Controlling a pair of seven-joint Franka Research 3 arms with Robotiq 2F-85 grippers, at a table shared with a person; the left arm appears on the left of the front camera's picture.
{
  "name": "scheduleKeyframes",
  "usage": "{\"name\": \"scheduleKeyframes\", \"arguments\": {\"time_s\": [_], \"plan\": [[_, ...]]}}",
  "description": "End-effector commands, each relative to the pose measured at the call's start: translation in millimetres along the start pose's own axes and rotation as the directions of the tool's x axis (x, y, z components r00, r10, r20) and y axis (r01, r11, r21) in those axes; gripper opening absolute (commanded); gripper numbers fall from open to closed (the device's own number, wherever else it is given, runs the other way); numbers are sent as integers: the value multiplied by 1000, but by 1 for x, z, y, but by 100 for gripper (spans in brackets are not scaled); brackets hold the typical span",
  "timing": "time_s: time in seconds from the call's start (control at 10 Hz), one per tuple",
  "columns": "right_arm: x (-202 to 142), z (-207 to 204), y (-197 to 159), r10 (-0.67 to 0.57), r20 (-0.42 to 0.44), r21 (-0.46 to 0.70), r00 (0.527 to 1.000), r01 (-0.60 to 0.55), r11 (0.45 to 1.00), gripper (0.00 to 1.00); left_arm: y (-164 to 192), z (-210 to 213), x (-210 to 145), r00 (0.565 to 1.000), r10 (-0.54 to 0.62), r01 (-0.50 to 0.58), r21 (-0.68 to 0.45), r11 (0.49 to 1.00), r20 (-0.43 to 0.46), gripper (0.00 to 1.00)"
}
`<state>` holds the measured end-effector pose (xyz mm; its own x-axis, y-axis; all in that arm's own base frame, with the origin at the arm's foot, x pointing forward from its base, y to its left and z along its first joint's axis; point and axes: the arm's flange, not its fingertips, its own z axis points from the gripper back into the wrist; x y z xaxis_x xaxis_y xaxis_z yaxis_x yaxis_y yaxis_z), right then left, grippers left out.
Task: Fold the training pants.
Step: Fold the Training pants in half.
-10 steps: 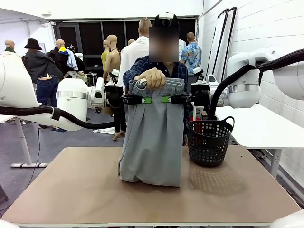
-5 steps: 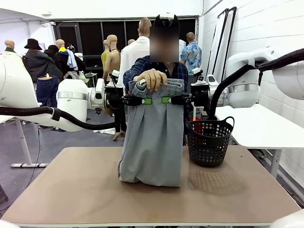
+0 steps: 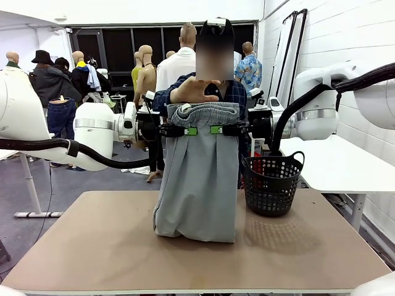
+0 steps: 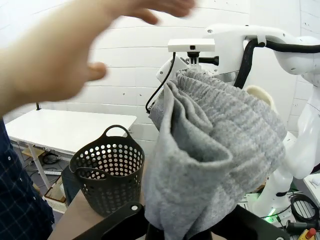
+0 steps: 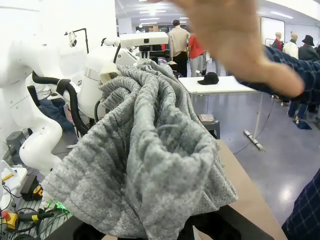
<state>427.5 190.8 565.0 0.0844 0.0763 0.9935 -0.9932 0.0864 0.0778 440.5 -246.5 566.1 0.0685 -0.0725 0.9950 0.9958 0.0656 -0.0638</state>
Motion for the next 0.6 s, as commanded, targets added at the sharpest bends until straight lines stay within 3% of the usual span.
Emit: {"name": "scheduleKeyframes", "arguments": {"time_s": [0.0, 0.5], "plan": [[0, 0, 1, -5, 11, -2, 1000, 5, 1000, 0, -1, 0, 5, 1000, -5, 5, 2, 1000, 3, 0], [0, 0, 1, -5, 11, -2, 1000, 5, 1000, 0, -1, 0, 5, 1000, -5, 5, 2, 1000, 3, 0]]}}
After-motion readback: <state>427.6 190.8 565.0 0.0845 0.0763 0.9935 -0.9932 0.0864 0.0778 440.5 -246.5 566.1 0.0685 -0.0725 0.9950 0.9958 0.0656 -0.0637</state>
